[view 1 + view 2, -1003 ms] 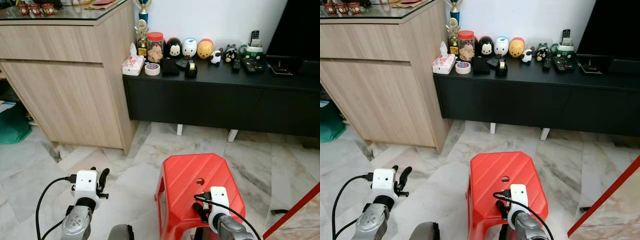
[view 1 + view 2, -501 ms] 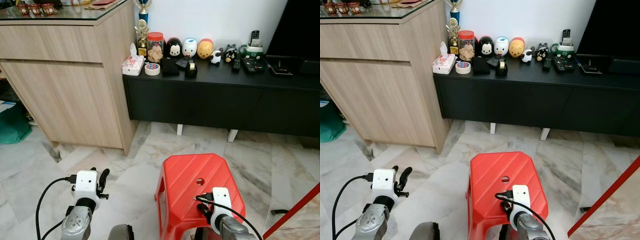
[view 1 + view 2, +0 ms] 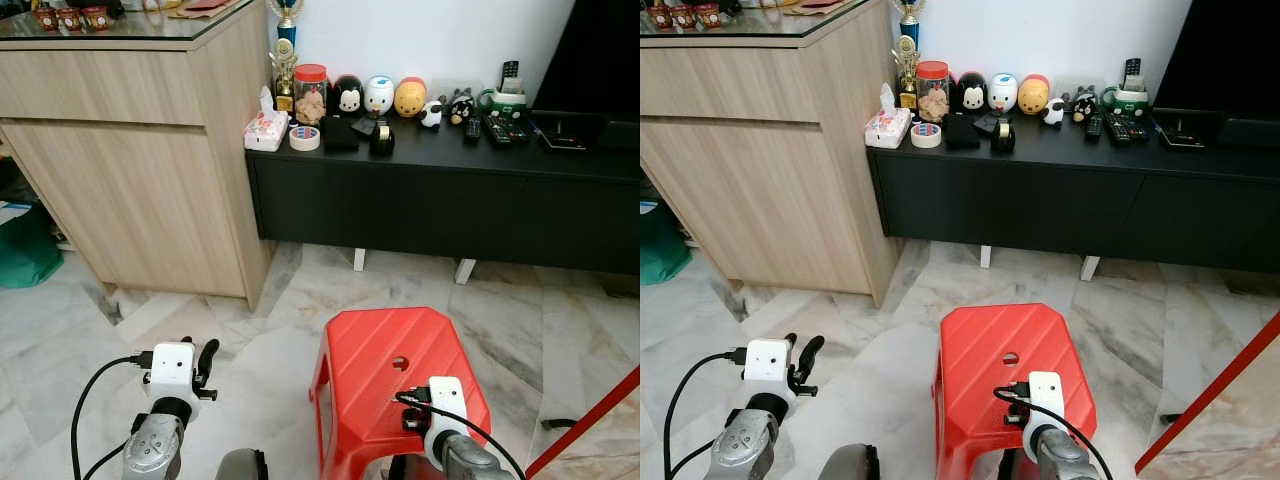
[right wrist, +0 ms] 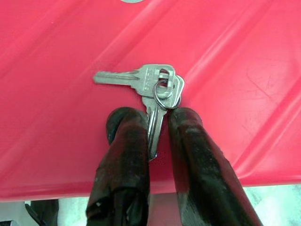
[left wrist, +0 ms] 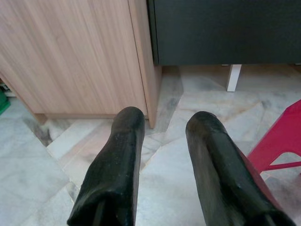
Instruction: Hang keys on a hook
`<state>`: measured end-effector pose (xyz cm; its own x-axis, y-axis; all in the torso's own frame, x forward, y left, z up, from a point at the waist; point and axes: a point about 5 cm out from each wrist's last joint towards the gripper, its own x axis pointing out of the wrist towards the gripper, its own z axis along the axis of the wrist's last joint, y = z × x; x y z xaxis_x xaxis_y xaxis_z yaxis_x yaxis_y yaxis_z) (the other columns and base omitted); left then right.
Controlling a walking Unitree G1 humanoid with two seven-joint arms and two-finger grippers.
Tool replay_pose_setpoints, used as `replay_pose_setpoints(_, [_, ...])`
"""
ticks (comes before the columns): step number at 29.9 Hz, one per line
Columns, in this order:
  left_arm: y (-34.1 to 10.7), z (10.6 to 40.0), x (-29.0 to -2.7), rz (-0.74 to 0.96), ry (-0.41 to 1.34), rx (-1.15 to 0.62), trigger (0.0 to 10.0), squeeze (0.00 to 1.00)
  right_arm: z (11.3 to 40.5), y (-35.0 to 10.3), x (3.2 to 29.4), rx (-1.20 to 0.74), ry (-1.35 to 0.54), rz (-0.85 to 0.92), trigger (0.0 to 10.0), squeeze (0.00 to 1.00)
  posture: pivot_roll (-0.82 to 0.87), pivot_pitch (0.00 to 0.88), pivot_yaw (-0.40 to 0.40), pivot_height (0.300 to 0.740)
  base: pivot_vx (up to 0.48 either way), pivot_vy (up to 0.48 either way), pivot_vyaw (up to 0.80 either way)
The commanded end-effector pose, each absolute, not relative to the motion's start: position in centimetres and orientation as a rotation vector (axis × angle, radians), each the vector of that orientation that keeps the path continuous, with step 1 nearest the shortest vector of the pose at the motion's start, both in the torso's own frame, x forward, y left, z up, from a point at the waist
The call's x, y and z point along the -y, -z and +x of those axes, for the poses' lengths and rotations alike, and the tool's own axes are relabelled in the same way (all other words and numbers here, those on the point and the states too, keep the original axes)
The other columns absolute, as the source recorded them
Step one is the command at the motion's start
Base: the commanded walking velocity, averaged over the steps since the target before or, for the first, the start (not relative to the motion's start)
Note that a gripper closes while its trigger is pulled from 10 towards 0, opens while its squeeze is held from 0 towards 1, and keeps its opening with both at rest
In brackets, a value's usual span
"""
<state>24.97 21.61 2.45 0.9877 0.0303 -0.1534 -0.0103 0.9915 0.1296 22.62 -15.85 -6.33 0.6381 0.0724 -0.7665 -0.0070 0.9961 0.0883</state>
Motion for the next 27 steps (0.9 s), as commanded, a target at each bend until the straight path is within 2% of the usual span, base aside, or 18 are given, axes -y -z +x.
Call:
replay_pose_setpoints(1, [-2.3,24.8,-21.7,0.135,-0.012,-0.173,10.0,0.0,19.9,8.0,15.8,-1.0,-0.037,0.092,0.0,0.0,0.09,0.002,-0.024,0.613,0.0,0.0,0.0])
replay_pose_setpoints(10, [-2.1,24.8,-21.7,0.136,-0.013,-0.181,10.0,0.0,21.1,7.2,15.9,-0.907,-0.026,0.11,0.0,0.0,0.09,0.0,-0.024,0.613,0.0,0.0,0.0])
replay_pose_setpoints(13, [-2.0,24.7,-21.7,0.137,-0.015,-0.185,10.0,0.0,22.6,6.2,16.2,-0.8,0.016,0.115,0.0,0.0,0.08,0.001,-0.026,0.613,0.0,0.0,0.0])
replay_pose_setpoints(27, [-1.7,24.6,-21.7,0.15,-0.013,-0.198,10.0,0.0,25.8,3.2,16.6,-0.534,0.061,0.045,0.0,0.0,0.08,0.0,-0.028,0.613,0.0,0.0,0.0])
